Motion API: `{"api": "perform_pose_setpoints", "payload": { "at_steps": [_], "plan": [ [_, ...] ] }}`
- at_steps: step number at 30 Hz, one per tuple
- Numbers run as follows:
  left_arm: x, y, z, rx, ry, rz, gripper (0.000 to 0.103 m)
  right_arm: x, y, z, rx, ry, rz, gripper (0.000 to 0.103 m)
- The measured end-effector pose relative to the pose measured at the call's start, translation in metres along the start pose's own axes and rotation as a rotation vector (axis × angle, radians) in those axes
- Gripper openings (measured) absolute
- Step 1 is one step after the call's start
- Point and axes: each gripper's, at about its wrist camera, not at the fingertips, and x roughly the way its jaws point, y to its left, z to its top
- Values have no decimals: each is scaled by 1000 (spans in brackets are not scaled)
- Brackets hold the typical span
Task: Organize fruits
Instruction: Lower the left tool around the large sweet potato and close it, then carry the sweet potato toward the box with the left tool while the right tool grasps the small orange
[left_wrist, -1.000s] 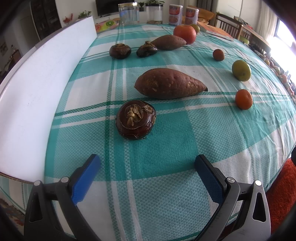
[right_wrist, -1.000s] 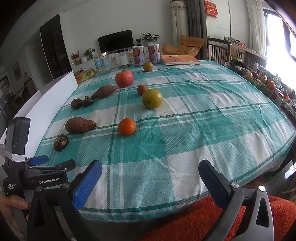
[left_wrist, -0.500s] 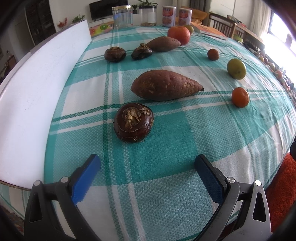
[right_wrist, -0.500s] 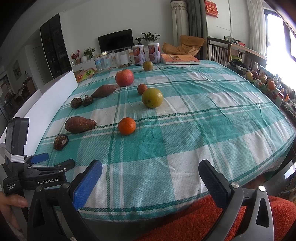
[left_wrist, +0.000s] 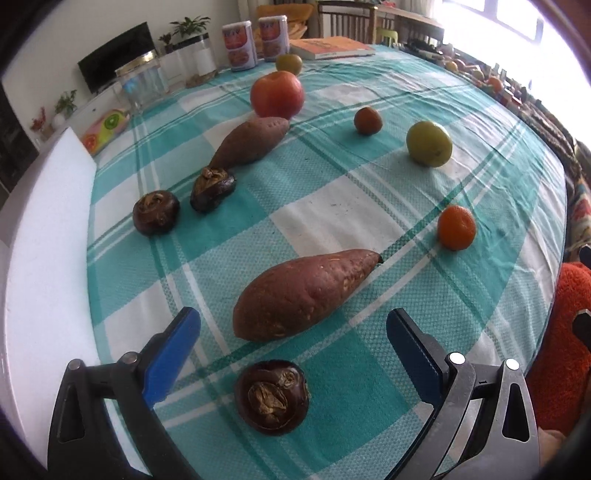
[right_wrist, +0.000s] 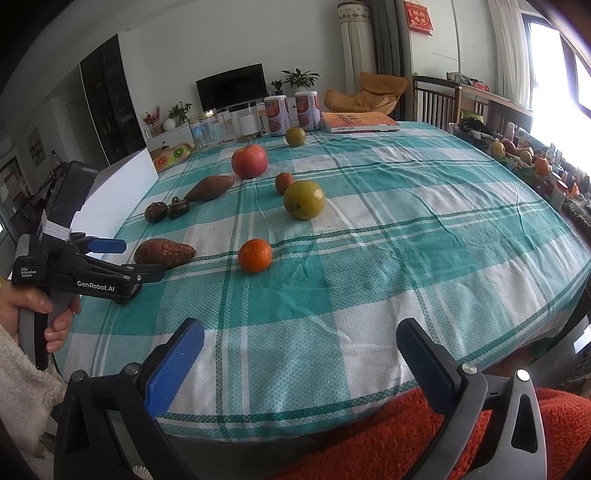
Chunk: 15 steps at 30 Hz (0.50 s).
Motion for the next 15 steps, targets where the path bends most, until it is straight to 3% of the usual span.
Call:
{"api": "perform_pose_setpoints", "payload": {
  "at_steps": [4,6,7,8,11,13,15],
  "plan": [
    [16,0,8,65,43,0,100,-4,-2,-1,9,-12,5,103],
    [17,-4,9,102,49,-7,82,-4,-4,-1,17,-10,11,103],
    [18,-5,10,103,57,-30,61,-3,-4,-1,21,-6,14,103],
    [18,-5,10,94,60,-31,56,-2,-5,0,24,-2,19,103],
    [18,0,13,47,47,-43,55,4,-10,5,50,46,77,103],
    [16,11,16,-27,27,-48,54,13,-16,15,74,123,172,103],
    [9,24,17,-109,-4,-72,54,22,-19,29,49,199,202,103]
  ]
}}
